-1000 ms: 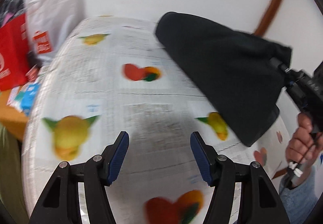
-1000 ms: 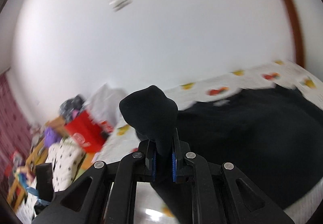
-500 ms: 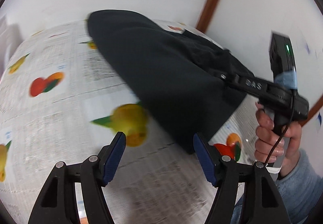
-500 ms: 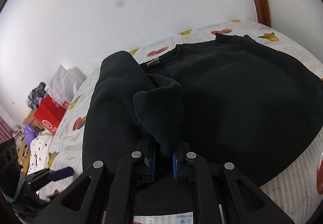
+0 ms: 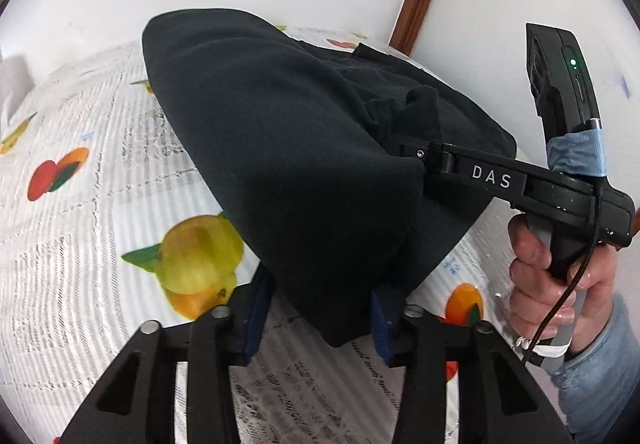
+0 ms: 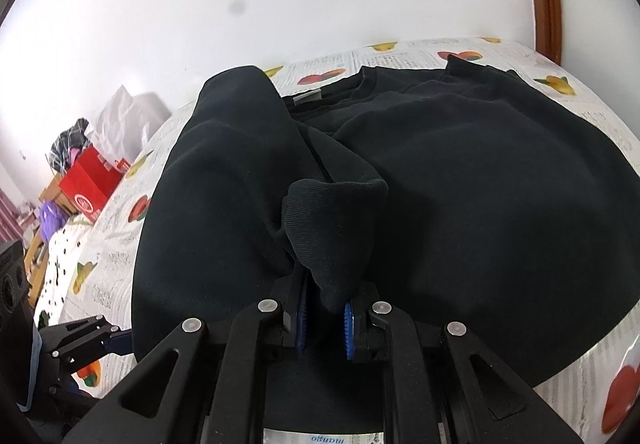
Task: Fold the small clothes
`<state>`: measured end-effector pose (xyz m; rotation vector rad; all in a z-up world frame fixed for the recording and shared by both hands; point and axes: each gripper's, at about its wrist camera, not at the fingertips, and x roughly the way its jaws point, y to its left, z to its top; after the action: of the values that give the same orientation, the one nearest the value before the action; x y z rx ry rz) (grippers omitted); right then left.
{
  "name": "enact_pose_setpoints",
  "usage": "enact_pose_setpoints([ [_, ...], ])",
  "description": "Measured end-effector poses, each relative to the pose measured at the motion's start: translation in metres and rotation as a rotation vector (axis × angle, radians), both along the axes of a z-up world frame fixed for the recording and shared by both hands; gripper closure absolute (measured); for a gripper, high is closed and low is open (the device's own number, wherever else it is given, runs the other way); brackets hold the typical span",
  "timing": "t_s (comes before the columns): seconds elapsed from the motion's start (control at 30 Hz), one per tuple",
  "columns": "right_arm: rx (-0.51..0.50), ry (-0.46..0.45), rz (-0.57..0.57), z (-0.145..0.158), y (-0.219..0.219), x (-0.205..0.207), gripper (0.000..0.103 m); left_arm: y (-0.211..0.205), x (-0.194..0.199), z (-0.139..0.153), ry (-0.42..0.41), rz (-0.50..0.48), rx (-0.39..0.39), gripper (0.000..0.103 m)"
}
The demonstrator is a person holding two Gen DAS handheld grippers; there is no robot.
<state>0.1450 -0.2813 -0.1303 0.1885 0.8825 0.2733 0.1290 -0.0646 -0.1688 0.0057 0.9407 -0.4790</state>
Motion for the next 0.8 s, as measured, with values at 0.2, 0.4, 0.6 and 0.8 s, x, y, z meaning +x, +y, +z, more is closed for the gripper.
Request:
enact_pose_setpoints([
  [0.2,-0.001,-0.006,0.035,0.001,0.014,0.011,0.092,0.023,0.004,0.004,-0.024,0.039,-0.016,0.078],
  [0.4,0.036,0.003,0.096,0.000,0.049,0.029,0.093,0.070,0.015,0.006,-0.023,0.125,-0.043,0.081],
  [0.6,0.064,0.031,0.165,0.001,0.095,0.045,0.091,0.118,0.020,0.005,0.006,0.198,-0.052,0.081],
  [0.8,0.127,0.045,0.152,0.009,0.099,0.051,0.071,0.128,0.019,0.001,0.013,0.196,-0.071,0.080],
])
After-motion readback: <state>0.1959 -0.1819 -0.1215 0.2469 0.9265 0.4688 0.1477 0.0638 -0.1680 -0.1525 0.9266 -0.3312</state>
